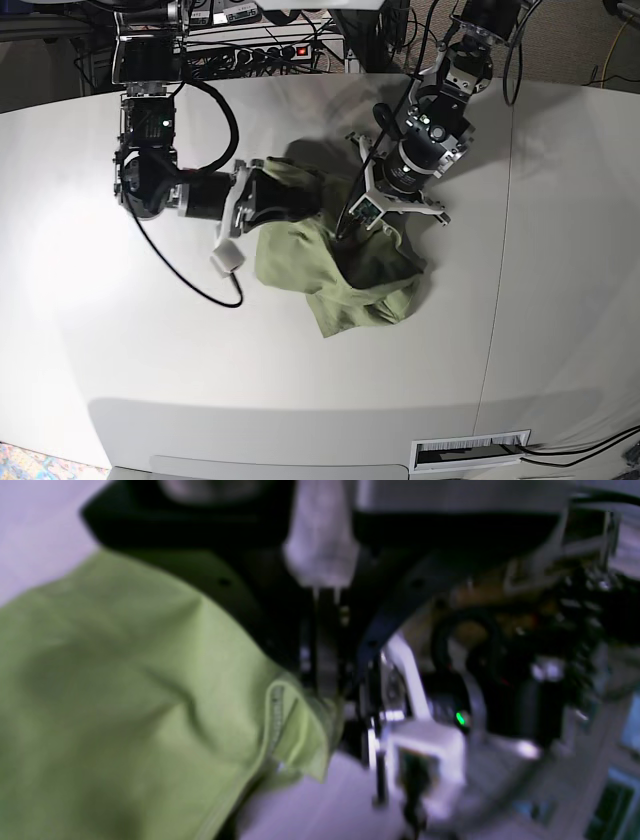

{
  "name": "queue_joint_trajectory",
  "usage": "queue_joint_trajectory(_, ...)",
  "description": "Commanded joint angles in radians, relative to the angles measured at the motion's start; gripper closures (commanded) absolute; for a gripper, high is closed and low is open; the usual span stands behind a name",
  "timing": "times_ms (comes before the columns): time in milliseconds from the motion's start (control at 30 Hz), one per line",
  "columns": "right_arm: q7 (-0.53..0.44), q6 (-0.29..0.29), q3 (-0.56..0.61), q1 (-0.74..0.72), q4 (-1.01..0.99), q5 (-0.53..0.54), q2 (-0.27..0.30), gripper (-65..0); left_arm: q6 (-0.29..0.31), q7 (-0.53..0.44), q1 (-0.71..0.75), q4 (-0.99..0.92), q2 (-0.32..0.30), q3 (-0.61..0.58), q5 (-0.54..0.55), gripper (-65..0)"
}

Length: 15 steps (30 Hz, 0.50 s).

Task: Fold the T-shirt properly
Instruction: 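Lower the bundled shirt onto the table and release with the right gripper, then pull the shirt edge with the left gripper to flatten the bundle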

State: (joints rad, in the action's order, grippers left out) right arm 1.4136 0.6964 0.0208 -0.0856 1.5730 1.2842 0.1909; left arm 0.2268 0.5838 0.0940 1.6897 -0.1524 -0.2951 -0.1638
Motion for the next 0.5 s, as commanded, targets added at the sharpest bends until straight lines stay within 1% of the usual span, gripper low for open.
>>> queue_joint_trajectory(0, -0.017, 0.002, 0.013, -0.020, 0.018, 0.009, 0.006, 0.0, -0.009, -0.011, -0.011, 0.025, 0.002, 0.001, 0.007, -2.1)
queue_joint_trajectory(100, -0.017, 0.002, 0.038, -0.020, 0.018, -0.050, 0.006, 0.0, -0.009, 0.027, -0.011, 0.049, 0.002, 0.001, 0.007, -13.7)
queue_joint_trajectory(167, -0.017, 0.002, 0.037, -0.021, 0.018, -0.073, 0.006, 0.0, -0.009, 0.048, -0.011, 0.073, -0.001, 0.001, 0.007, -18.5)
queue_joint_trajectory(267, -0.017, 0.002, 0.037, -0.028, 0.018, -0.096, 0.006, 0.0, -0.009, 0.053, -0.011, 0.101, -0.013, 0.001, -0.002, -18.9)
queue_joint_trajectory(467, -0.017, 0.002, 0.037, -0.032, 0.018, -0.098, 0.006, 0.0, -0.009, 0.053, -0.011, 0.105, -0.056, 0.014, -0.015, -18.9)
